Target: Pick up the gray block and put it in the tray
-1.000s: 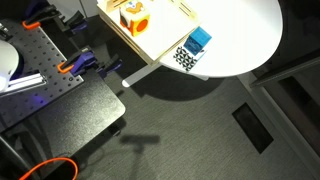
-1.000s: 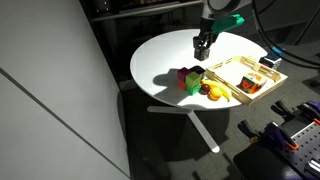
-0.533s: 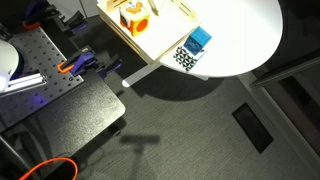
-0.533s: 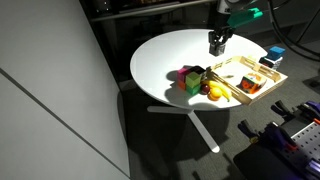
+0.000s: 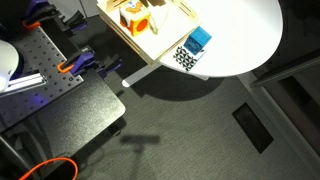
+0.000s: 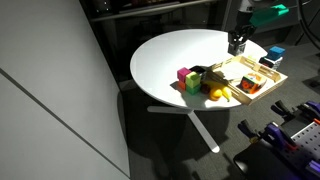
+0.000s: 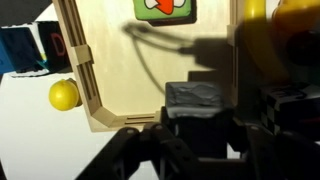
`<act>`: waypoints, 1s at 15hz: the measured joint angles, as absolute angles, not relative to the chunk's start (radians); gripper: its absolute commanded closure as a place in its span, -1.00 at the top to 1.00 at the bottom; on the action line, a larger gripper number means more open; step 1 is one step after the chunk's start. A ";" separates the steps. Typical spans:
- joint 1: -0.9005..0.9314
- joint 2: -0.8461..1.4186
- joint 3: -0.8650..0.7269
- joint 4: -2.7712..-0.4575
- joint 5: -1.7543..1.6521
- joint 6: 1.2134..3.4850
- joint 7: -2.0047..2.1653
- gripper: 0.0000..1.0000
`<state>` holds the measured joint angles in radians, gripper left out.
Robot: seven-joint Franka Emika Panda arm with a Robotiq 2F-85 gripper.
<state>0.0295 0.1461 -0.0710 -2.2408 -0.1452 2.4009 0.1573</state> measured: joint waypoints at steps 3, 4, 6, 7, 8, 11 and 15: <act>0.014 0.093 -0.075 -2.285 -0.174 2.403 0.156 0.98; 0.012 0.076 -0.075 -2.296 -0.175 2.403 0.155 1.00; 0.011 0.043 -0.074 -2.314 -0.175 2.403 0.154 1.00; 0.011 0.028 -0.072 -2.321 -0.175 2.403 0.152 1.00; 0.012 0.015 -0.068 -2.327 -0.172 2.401 0.149 1.00; 0.013 -0.016 -0.045 -2.336 -0.125 2.383 0.118 1.00; 0.018 -0.048 -0.014 -2.336 -0.027 2.321 0.058 1.00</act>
